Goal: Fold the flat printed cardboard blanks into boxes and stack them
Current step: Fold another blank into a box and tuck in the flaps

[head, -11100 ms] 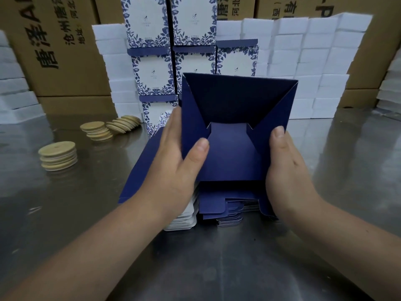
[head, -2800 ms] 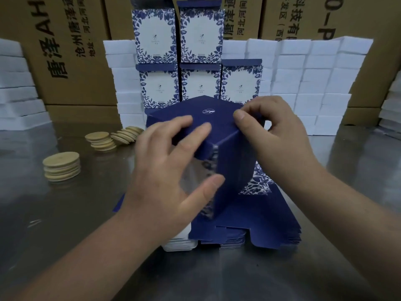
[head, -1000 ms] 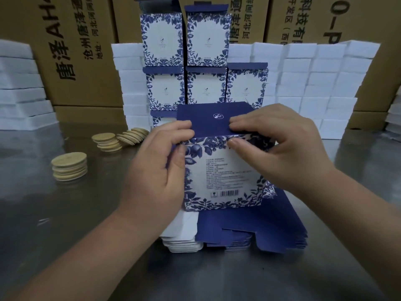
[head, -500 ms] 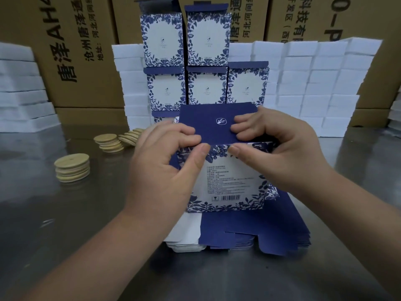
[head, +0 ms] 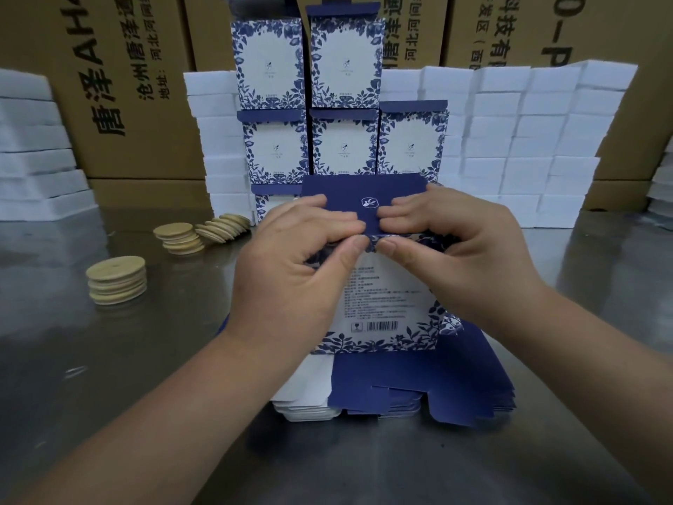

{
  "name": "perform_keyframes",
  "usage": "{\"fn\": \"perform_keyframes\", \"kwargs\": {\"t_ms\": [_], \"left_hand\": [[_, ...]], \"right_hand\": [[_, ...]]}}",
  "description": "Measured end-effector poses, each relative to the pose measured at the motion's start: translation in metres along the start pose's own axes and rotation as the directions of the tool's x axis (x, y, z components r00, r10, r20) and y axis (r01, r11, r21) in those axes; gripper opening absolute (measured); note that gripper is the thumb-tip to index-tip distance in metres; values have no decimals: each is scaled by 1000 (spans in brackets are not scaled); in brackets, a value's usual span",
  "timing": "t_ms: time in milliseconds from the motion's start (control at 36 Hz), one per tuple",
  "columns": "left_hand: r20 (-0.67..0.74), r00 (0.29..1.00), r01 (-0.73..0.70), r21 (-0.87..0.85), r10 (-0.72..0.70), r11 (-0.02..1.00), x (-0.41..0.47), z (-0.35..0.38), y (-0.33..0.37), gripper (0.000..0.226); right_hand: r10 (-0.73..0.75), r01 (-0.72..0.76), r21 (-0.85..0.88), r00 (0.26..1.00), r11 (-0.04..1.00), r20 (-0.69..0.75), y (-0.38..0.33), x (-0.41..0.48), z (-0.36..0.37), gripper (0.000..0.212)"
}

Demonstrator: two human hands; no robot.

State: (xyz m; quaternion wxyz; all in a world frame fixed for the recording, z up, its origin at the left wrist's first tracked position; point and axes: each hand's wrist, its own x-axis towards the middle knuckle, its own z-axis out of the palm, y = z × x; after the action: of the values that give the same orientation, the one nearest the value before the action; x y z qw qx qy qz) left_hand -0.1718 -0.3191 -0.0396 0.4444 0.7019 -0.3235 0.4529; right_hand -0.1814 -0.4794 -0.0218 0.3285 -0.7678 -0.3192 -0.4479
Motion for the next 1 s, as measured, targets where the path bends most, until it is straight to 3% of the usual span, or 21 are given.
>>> {"fn": "perform_keyframes", "kwargs": {"t_ms": [139, 333, 806, 917, 1000], "left_hand": [[16, 999, -36, -3, 36, 999, 0, -1, -3, 16], [53, 996, -66, -2, 66, 998, 0, -8, -18, 20], [37, 996, 81, -107, -77, 991, 2, -9, -24, 19], [20, 998, 61, -123, -59, 991, -3, -11, -27, 20], [42, 998, 49, -77, -46, 996, -8, -14, -33, 22]], "right_hand": [[3, -4, 12, 999, 1000, 41, -2, 1, -2, 26], [113, -149, 107, 951, 983, 287, 14, 11, -30, 24], [78, -87, 40, 977, 995, 197, 20, 7, -22, 33], [225, -259, 202, 958, 944, 178, 20, 5, -19, 32], [437, -412, 409, 899, 814, 35, 25, 6, -15, 32]]}}
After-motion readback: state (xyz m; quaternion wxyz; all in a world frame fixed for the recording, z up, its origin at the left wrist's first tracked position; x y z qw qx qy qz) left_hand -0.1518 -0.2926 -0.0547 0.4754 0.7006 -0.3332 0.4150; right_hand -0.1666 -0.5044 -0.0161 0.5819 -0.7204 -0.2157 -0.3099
